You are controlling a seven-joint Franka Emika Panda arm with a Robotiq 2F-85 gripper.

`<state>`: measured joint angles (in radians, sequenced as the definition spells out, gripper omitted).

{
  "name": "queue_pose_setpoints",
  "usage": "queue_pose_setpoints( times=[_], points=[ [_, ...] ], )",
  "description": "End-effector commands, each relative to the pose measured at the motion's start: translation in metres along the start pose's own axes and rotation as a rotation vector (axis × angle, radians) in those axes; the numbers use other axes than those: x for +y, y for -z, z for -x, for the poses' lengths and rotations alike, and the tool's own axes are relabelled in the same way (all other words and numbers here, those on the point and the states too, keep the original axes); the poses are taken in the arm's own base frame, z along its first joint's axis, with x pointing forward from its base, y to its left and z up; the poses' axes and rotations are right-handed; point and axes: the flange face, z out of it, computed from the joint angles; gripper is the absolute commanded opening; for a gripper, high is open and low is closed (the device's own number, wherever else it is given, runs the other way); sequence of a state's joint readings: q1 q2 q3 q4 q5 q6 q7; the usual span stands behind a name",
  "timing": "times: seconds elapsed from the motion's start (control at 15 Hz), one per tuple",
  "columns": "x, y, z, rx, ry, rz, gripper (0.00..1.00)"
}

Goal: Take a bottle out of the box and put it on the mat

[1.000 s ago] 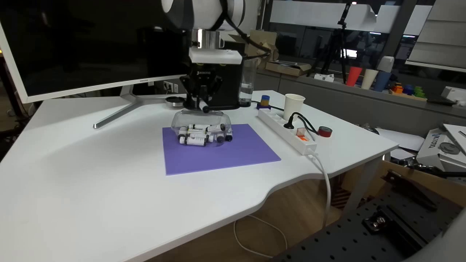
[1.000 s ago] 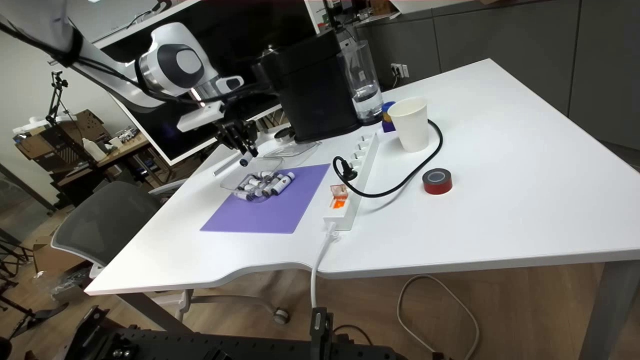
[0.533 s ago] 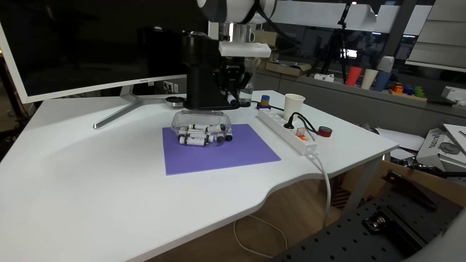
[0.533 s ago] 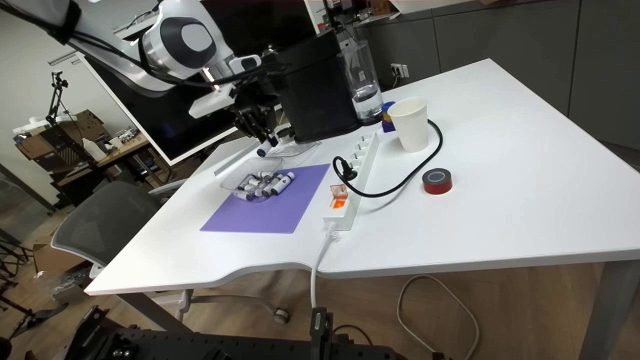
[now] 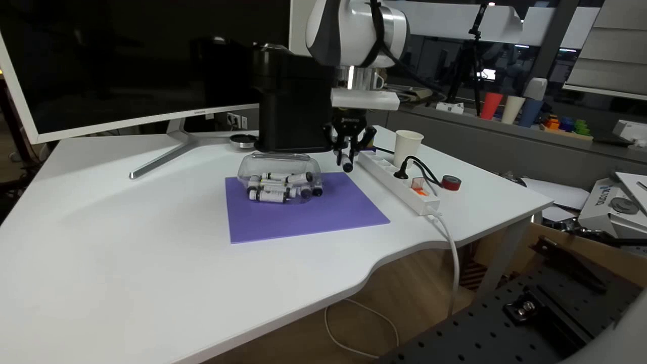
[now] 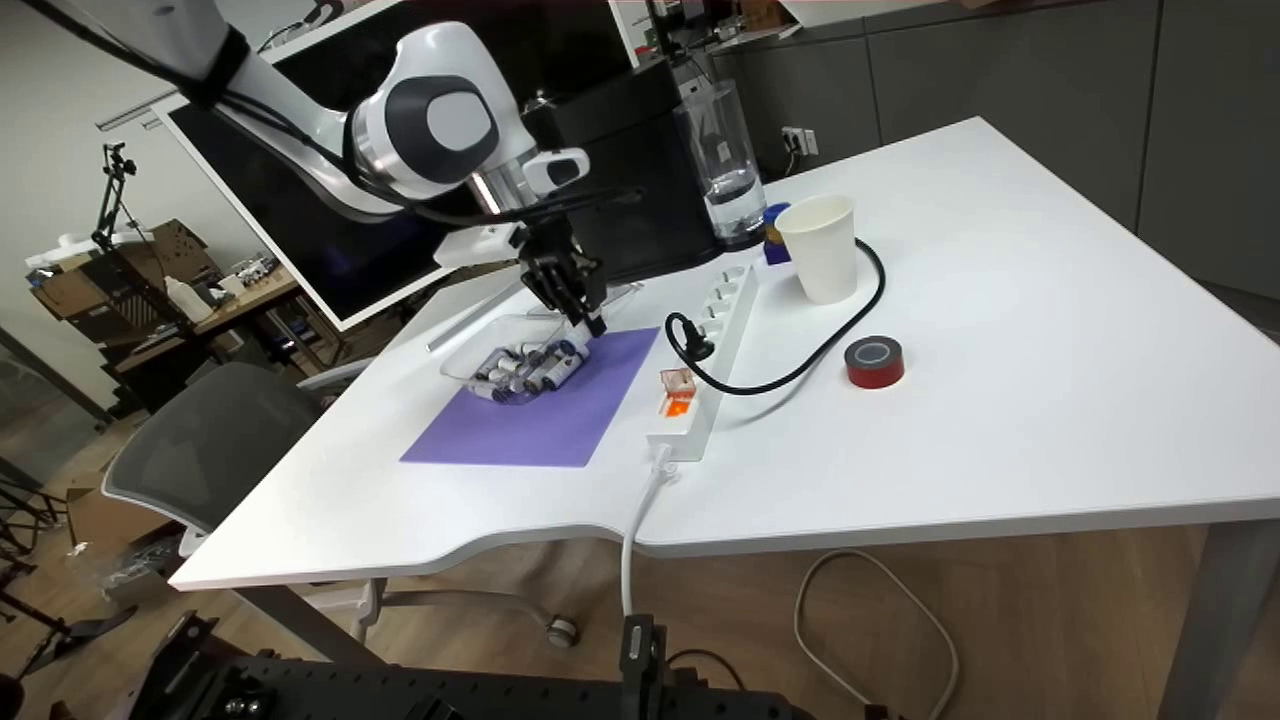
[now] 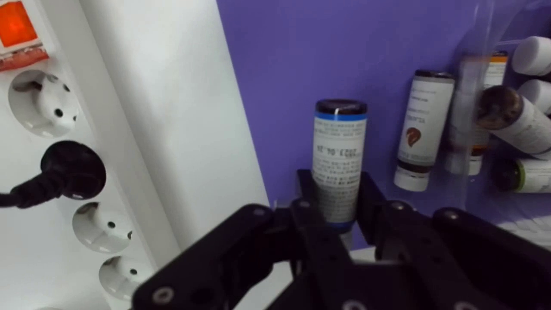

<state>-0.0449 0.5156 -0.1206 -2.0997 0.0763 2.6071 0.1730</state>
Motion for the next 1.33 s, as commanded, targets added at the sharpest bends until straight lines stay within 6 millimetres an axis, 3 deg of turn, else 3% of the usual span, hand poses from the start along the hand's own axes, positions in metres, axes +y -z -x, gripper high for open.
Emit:
queue_pose_setpoints(
  times=[0.0,0.2,0.27,0.33,0.53,0.8,1.07,1.27],
  points=[
    [0.007,-0.029,0.000,-0.037,-0.057,-0.016,0.07],
    [0.007,-0.050,0.005,-0.070,-0.068,-0.019,0.07],
    [0.006,-0.054,0.006,-0.077,-0.071,-0.020,0.35],
    [0.004,-0.057,0.006,-0.082,-0.070,-0.020,0.53],
    [0.002,-0.046,0.006,-0.055,-0.078,-0.024,0.72],
    [0.003,-0.006,0.005,0.020,-0.116,-0.033,0.98],
    [-0.001,0.041,0.010,0.044,-0.127,-0.061,1.00],
    [-0.016,0.069,0.022,0.002,-0.103,-0.077,1.00]
  ],
)
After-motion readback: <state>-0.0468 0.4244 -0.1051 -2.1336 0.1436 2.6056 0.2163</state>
